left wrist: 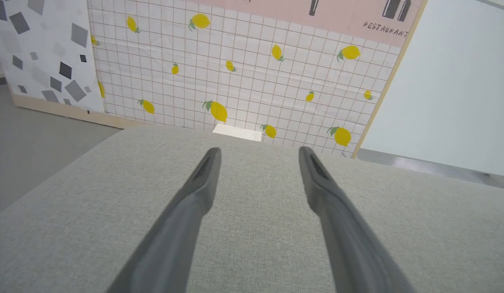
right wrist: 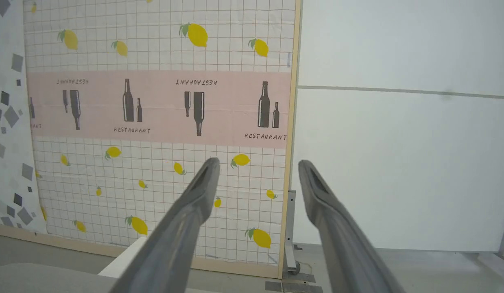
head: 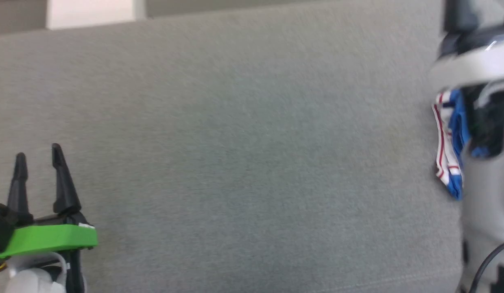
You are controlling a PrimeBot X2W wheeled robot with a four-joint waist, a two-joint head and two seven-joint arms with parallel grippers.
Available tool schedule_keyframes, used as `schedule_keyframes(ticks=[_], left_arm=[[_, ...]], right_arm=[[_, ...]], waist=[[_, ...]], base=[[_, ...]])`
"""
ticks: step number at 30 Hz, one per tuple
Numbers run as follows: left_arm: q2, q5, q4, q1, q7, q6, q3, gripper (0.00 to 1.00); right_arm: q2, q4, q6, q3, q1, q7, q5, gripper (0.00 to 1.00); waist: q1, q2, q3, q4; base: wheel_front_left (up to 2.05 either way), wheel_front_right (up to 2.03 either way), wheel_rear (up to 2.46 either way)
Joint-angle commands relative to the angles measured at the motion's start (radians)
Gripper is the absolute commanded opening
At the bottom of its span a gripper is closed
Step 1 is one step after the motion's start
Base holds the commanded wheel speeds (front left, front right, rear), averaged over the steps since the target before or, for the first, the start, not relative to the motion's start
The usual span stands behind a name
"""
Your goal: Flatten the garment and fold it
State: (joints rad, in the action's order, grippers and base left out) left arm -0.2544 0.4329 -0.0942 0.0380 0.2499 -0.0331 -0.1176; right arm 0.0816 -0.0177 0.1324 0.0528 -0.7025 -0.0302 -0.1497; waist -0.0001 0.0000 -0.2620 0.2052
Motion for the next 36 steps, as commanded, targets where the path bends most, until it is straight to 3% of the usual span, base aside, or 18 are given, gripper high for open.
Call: schedule_keyframes(ticks=[1,7,13,20,36], left_arm=[[0.01,0.003,0.008,0.004,0.006,-0.006,0.002,1.0],[0.049,-0.018,0.052,0.029,0.007,-0.022,0.044,1.0],[0.073,-0.039,0.099,0.034,-0.003,-0.03,0.094,1.0],[0.069,-0.082,0.164,0.039,0.0,-0.019,0.146,1.0],[0.099,-0.143,0.237,0.013,0.011,0.007,0.201,1.0]], right_arm=[[-0.013,0.004,-0.002,-0.005,0.047,0.03,-0.013,1.0],[-0.031,0.05,-0.002,-0.052,0.238,0.165,-0.113,1.0],[-0.031,0.141,-0.002,-0.102,0.389,0.256,-0.17,1.0],[-0.031,0.195,-0.002,-0.131,0.5,0.287,-0.143,1.0],[-0.031,0.212,-0.002,-0.066,0.616,0.292,-0.119,1.0]], waist=[[0.0001,0.0,0.111,-0.104],[0.0001,0.0,0.166,-0.164],[0.0001,0.0,0.18,-0.18],[0.0001,0.0,0.175,-0.177],[0.0001,0.0,0.179,-0.153]], base=[[0.0,0.0,0.0],[0.0,0.0,0.0],[0.0,0.0,0.0],[0.0,0.0,0.0],[0.0,0.0,0.0]])
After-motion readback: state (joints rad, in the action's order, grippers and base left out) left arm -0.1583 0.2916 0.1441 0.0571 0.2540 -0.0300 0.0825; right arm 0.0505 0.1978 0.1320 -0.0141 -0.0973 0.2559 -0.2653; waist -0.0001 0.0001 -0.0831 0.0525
